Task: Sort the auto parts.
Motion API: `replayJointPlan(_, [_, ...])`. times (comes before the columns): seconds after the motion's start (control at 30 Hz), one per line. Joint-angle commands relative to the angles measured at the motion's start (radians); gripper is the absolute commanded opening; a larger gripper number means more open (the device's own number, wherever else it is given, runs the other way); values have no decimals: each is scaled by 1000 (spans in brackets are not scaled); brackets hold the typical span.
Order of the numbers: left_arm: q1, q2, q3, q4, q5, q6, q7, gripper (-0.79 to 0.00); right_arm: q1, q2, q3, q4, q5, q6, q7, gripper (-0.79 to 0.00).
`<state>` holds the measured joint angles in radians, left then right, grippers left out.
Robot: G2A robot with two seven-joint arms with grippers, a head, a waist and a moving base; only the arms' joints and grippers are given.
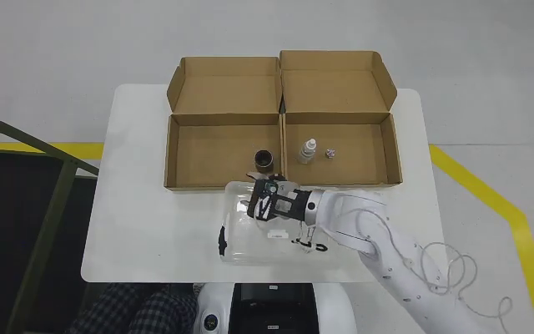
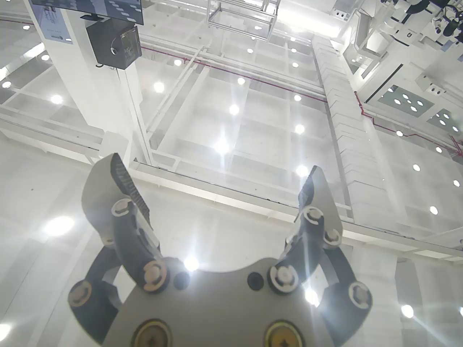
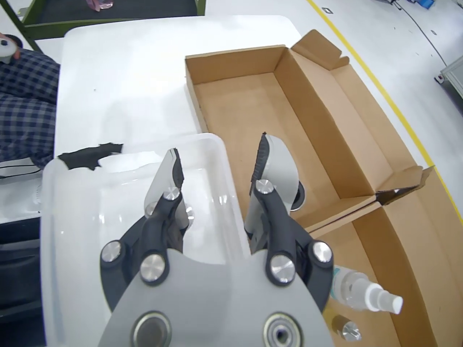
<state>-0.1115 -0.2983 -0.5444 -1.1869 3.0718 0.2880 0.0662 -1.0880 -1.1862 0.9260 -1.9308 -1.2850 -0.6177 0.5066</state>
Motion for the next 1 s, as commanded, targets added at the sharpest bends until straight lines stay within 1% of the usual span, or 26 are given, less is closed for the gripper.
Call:
replayJointPlan(0.0, [0,0,0,0,0,0,0,0,-34,7,11,-29,-16,-20,-2,-413])
replayJointPlan(0.13, [0,0,0,0,0,0,0,0,-87,16,7,-57,-67,-40,-11,-413])
replayJointPlan(0.37, [0,0,0,0,0,0,0,0,-124,22,-9,-18,-141,-50,-57,-403])
replayJointPlan(0.63, [0,0,0,0,0,0,0,0,-102,18,-25,66,-193,-28,-100,-397])
replayJointPlan(0.93, [0,0,0,0,0,0,0,0,-63,5,-57,149,-209,-3,-101,-394])
replayJointPlan(0.97, [0,0,0,0,0,0,0,0,-59,4,-62,158,-212,-2,-99,-379])
